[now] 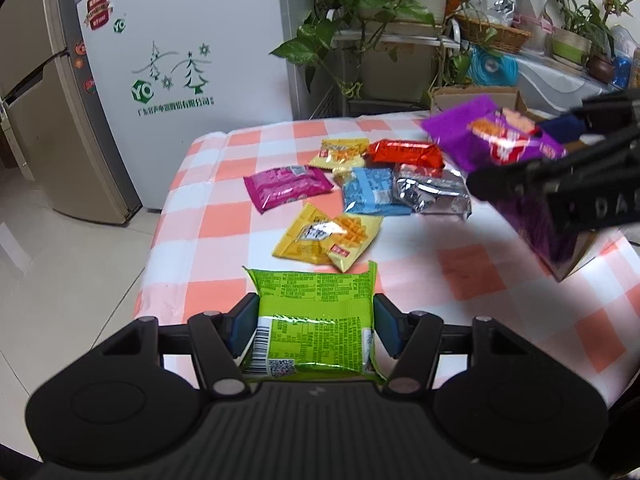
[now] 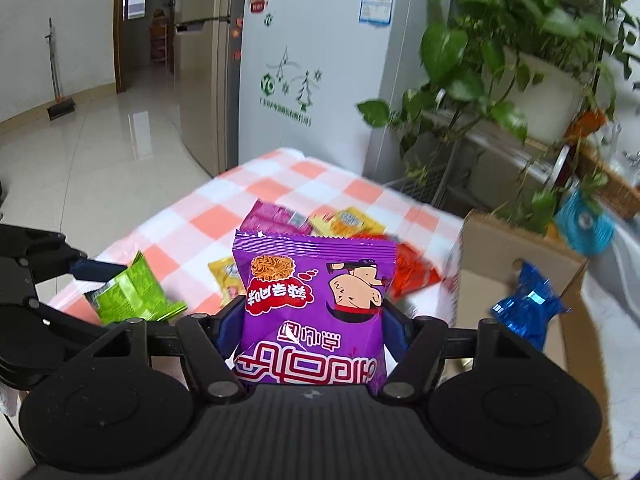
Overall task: Organize snacks
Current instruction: 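Carry the green packet and purple bag to the cardboard box and release both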
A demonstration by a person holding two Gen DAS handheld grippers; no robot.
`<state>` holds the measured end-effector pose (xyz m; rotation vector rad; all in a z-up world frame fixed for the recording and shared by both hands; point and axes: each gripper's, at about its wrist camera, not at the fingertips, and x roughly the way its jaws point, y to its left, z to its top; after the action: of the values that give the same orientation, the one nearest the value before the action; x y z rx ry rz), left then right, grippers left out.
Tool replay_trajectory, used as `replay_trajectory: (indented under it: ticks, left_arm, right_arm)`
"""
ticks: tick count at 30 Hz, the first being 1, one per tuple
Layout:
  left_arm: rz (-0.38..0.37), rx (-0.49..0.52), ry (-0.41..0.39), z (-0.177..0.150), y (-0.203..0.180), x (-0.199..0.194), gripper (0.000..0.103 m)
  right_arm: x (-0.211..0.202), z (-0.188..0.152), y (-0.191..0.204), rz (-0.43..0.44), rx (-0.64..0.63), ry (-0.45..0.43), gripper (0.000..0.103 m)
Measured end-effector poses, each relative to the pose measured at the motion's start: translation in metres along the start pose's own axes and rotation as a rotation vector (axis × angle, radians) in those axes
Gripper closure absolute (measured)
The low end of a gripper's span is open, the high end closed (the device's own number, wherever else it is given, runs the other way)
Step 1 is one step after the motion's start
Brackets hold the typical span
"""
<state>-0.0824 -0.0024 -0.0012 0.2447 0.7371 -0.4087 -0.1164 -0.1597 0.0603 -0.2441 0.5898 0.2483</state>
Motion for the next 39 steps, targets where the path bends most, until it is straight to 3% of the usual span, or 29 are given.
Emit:
replay_trajectory:
  ticks: [9,21,32,39]
  left_arm:
    - [-0.048,0.01,-0.067,0.023,-0.021,-0.014,0.043]
    - [-0.166,0.043,-0.128,0.067,-0.079,-0.009,0.043]
    - [-0.242,0.09,-0.128,0.088,-0.132,0.013,0.043]
    - [-0.269,0.096,-0.115,0.101,-0.158,0.029,0.043]
  right_arm:
    - [-0.023,0.016,-0.037,-0.028,0.006,-0.051,0.029]
    - [-0.01,0.018,-0.089,-0.1,0.121,-0.018,0.03]
    - [-0.007,0.012,-0.128,-0.123,0.227,0.012,0.035]
    - [-0.013,0.007,-0.163,-0.168,0.364,0.001,0.035]
